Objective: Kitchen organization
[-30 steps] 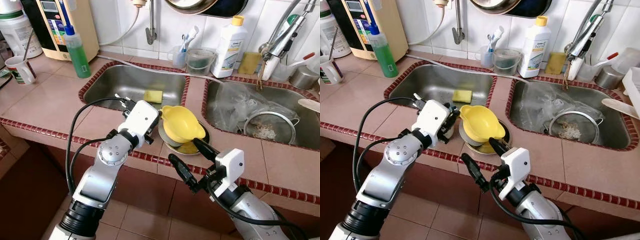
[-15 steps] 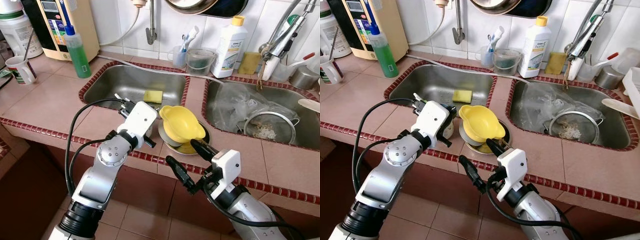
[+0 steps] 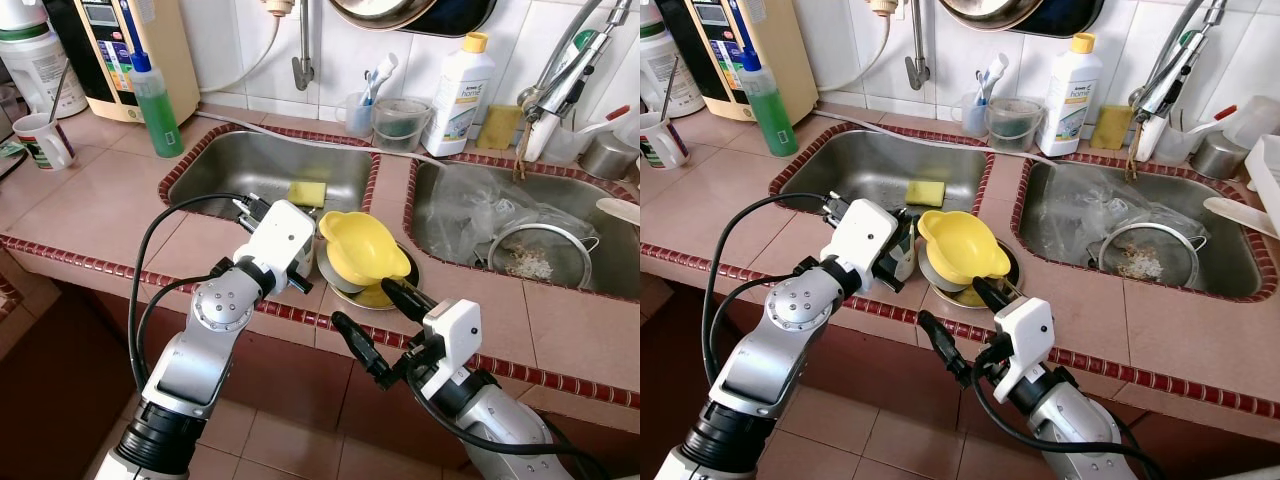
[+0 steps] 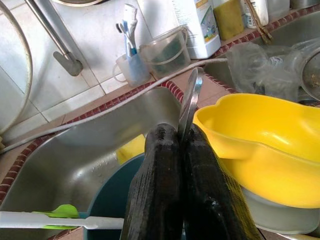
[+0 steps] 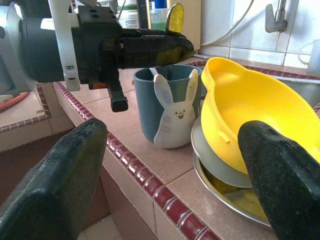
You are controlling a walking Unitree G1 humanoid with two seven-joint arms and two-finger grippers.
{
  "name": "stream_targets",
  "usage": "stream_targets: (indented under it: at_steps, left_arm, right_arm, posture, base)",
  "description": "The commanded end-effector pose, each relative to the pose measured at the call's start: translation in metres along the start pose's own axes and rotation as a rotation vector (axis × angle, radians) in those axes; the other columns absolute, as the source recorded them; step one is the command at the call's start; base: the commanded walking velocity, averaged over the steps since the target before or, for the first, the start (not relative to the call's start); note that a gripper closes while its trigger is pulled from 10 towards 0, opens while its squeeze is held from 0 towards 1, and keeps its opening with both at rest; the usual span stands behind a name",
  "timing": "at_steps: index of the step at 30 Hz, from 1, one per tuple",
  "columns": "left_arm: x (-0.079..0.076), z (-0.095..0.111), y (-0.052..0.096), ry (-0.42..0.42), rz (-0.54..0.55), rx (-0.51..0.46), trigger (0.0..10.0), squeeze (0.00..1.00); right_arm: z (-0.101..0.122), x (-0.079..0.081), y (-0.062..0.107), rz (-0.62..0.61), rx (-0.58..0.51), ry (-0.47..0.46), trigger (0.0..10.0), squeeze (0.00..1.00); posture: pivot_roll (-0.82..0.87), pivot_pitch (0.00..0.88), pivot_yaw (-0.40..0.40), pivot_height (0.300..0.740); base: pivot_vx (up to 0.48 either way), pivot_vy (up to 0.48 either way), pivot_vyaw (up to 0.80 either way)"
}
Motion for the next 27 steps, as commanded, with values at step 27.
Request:
stream_targets:
  at_steps: [27]
  left_arm:
    - [0.024, 0.069, 0.001, 0.043, -0.014, -0.132, 10.0, 0.0]
  right_arm:
    - [0.001, -0.002, -0.002, 0.01, 0.002, 0.022, 10.0, 0.0]
  posture:
    - [-0.02, 0.037, 0.005, 0.74]
  base:
    - [0.0, 0.0, 0.0]
Point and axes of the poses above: a point about 5 cm out from each wrist's last joint towards the gripper, its own y axis pointing back from the gripper into the wrist, its own z axis along the axis of the wrist's last joint, x = y × z, the point moved 5 cm from there along -y, pointing out of the wrist towards the gripper, and after that the axes turned 7 degrees about y, right-handed, at the moved point
